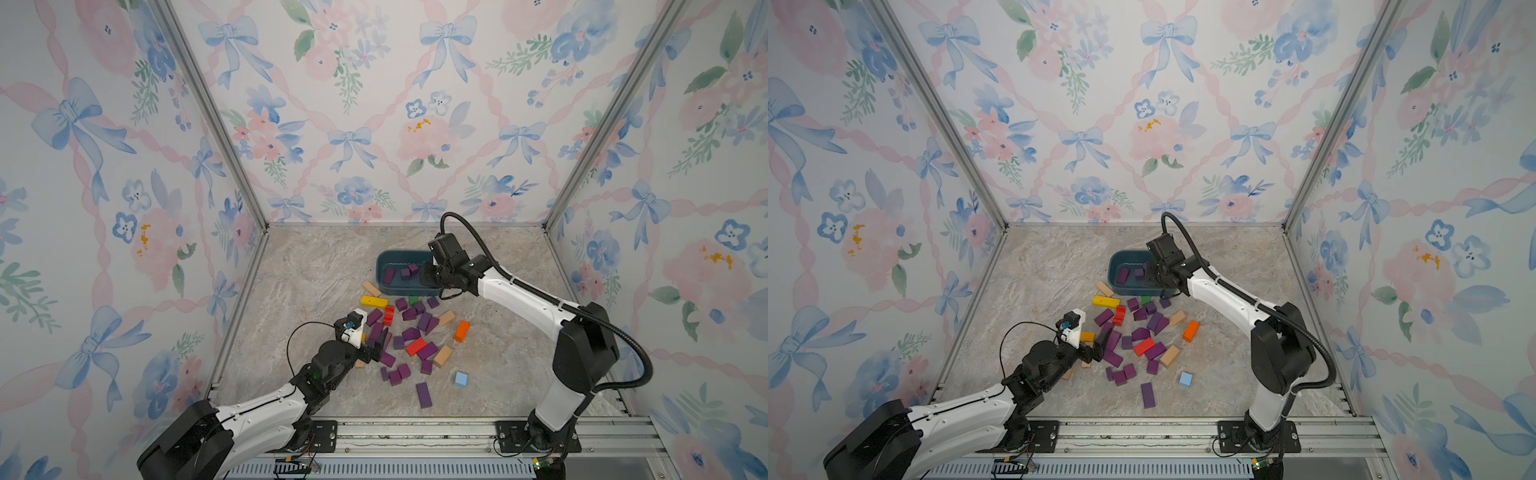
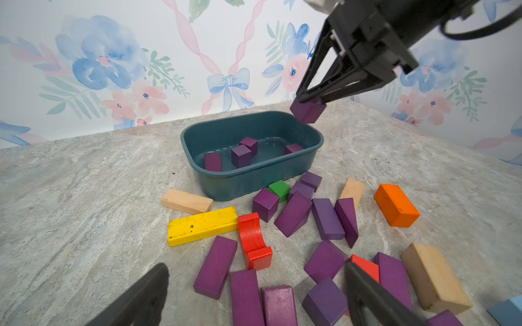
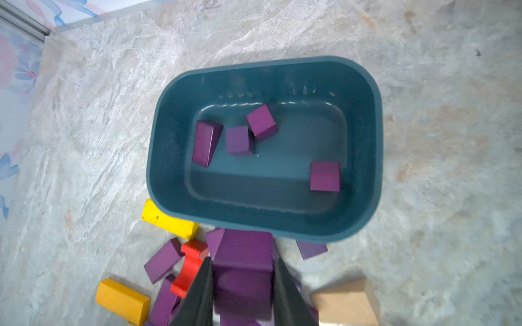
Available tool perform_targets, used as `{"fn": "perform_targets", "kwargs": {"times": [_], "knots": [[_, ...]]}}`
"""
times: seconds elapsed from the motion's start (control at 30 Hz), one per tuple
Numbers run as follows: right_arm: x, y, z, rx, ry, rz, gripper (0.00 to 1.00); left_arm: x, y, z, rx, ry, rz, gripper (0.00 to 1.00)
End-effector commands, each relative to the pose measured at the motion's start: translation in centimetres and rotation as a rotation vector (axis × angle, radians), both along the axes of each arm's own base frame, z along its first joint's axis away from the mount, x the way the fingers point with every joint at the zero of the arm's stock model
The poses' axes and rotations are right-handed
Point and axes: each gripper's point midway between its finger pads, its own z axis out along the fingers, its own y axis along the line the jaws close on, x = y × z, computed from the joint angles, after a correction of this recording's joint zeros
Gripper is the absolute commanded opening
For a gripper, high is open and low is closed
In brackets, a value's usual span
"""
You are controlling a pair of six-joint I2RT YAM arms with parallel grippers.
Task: Pick purple bricks into the storage bin
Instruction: Place the building block in the storage box, then pick up the building block from the center of the board.
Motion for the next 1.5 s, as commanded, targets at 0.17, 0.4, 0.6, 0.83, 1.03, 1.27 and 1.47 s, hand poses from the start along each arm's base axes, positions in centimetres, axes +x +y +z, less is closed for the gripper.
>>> {"fn": "perform_targets", "kwargs": {"times": [0.17,0.4,0.6,0.83,1.03,1.27,1.47], "knots": [[3.3,-1.8,-3.7,-0.037,0.049,-0.039,0.52,0.0,0.3,0.0,-0.011,-0.005,0.017,0.98],[3.3,-3.3,-1.1,-0.106,-0.03,-0.029,0.72,0.2,0.0,-0.4,0.003,0.007,0.016,0.98],[0.6,-5.0,3.7,-0.148,-0.146,0.021,0.76,0.9,0.6,-0.9,0.014,0.027,0.073,0.98],[-5.2,-7.9,6.7,-0.133,-0.223,0.043,0.81,1.9,0.6,-1.2,-0.012,0.1,0.128,0.98],[-9.5,-10.4,6.6,-0.12,-0.226,0.061,0.88,2.5,-0.3,-1.9,0.019,0.224,0.145,0.98],[-13.3,-12.0,7.2,-0.03,-0.346,0.097,0.96,2.1,-2.5,-3.4,0.028,0.441,0.095,0.98],[-15.1,-12.1,6.8,0.001,-0.402,0.163,0.98,1.4,-4.6,-5.2,0.036,0.613,0.037,0.98]]}}
